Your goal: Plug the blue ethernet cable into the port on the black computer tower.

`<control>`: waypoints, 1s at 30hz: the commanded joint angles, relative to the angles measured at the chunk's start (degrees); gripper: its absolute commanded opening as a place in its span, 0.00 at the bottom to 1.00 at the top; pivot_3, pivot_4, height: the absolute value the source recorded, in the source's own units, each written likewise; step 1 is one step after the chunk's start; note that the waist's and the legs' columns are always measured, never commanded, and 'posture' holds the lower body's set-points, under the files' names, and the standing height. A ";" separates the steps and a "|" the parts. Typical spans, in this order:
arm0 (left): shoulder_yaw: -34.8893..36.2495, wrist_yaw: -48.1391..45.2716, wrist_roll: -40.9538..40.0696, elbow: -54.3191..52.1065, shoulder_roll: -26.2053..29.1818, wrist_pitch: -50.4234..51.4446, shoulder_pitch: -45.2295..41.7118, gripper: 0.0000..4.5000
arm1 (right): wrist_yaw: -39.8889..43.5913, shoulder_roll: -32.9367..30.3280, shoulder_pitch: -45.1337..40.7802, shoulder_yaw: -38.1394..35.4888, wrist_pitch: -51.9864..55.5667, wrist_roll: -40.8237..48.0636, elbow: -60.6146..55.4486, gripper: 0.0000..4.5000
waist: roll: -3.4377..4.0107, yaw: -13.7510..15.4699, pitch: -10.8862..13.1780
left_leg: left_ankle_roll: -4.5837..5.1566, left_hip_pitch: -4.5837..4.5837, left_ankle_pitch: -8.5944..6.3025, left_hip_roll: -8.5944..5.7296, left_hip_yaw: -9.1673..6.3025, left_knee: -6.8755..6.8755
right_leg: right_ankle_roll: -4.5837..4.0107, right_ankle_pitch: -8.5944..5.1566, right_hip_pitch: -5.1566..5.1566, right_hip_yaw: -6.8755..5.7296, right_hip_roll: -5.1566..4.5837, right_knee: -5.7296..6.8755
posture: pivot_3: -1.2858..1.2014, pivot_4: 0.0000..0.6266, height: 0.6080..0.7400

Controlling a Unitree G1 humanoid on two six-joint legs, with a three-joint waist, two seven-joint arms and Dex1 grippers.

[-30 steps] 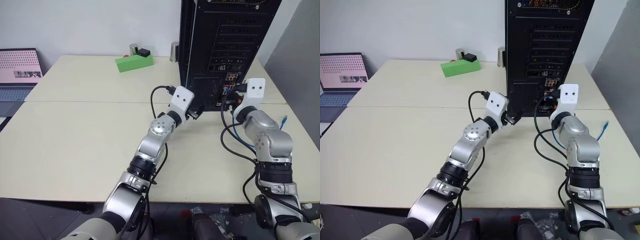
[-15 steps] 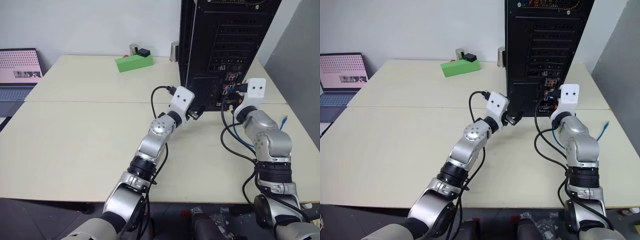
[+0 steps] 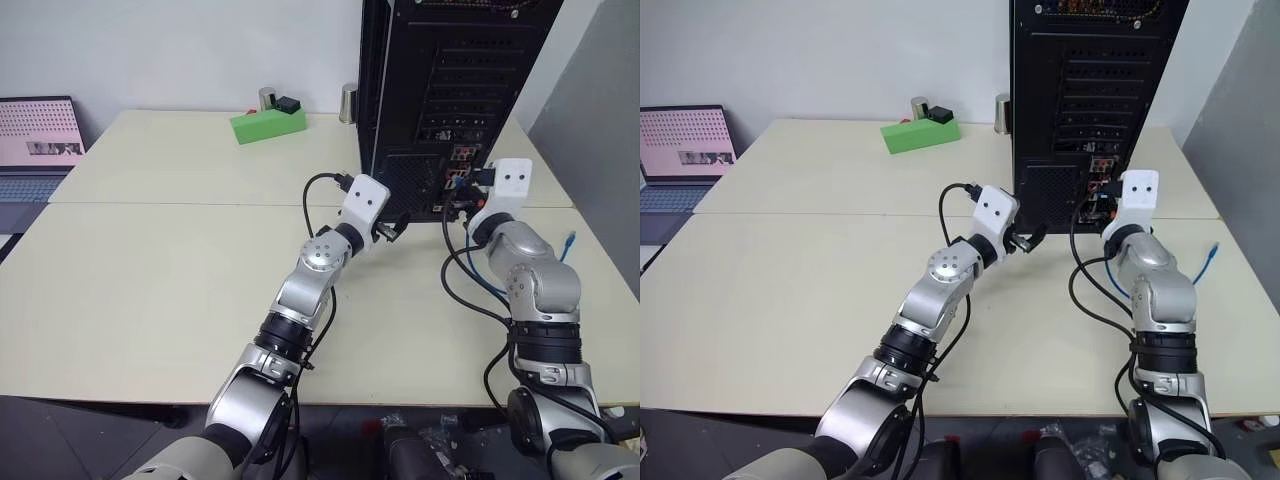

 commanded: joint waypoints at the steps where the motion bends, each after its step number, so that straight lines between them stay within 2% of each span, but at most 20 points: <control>1: -0.14 -0.17 0.22 -2.22 -0.51 -0.40 -0.43 0.95 | 0.14 -0.02 -2.15 -0.96 -1.34 0.16 -1.31 0.00 | 0.00 -0.02 0.00 | 0.00 -0.01 0.00 0.00 0.00 0.00 | 0.00 0.00 -0.01 0.00 0.00 0.00 | 0.52 0.24 1.00; 16: -0.11 -0.24 0.32 -2.09 -0.74 -0.46 -0.19 0.95 | 1.13 -0.21 -2.00 0.34 -0.07 -0.34 -2.27 0.00 | 0.00 -0.05 0.00 | 0.00 -0.02 0.00 0.00 0.00 0.00 | 0.00 0.00 -0.02 0.00 0.00 0.01 | 0.52 0.24 1.00; 30: -0.08 -0.24 0.34 -2.19 -0.80 -0.26 -0.06 0.95 | -2.48 1.01 -3.57 -2.78 0.02 0.61 -0.72 0.00 | 0.00 -0.01 0.00 | 0.00 -0.06 0.00 0.00 0.00 0.00 | 0.00 0.00 -0.06 0.00 0.00 0.01 | 0.52 0.24 1.00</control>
